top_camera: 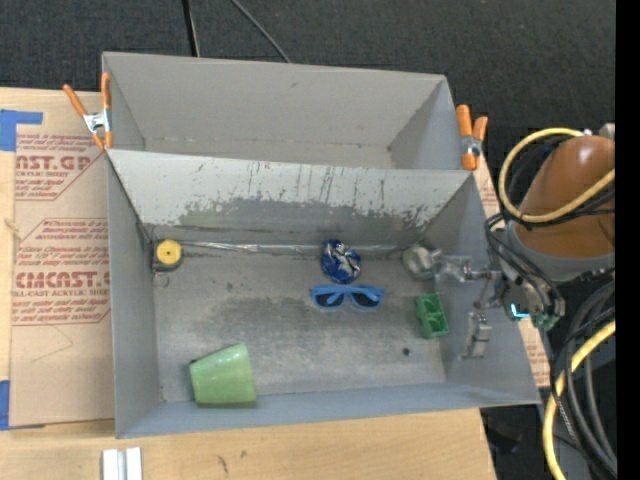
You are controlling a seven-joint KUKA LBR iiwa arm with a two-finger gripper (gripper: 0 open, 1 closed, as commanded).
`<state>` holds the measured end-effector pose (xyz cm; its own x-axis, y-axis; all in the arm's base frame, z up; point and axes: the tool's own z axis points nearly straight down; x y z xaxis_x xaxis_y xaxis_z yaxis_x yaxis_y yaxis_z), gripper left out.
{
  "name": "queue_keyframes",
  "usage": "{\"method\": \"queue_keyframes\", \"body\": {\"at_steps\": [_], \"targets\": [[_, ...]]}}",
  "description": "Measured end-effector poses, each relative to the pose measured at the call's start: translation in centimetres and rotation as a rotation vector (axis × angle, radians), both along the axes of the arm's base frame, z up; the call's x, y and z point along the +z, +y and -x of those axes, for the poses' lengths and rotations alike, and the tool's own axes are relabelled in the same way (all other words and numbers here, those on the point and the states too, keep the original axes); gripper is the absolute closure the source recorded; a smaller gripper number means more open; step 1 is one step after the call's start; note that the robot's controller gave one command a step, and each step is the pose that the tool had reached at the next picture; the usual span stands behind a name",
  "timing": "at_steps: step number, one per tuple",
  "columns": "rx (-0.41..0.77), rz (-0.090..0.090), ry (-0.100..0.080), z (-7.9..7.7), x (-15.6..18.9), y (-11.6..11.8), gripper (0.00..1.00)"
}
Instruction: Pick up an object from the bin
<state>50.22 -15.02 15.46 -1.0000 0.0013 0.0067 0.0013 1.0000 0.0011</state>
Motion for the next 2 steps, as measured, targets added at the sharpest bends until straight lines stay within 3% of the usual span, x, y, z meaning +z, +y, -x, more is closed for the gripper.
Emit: {"method": "queue_keyframes", "body": {"at_steps": [1, 2], "targets": [[0.491, -0.003, -0.007, -6.5, -8.7, 1.6, 0.00], [0.422, -0.005, -0.009, -6.6, -8.5, 10.5, 0.00]]}}
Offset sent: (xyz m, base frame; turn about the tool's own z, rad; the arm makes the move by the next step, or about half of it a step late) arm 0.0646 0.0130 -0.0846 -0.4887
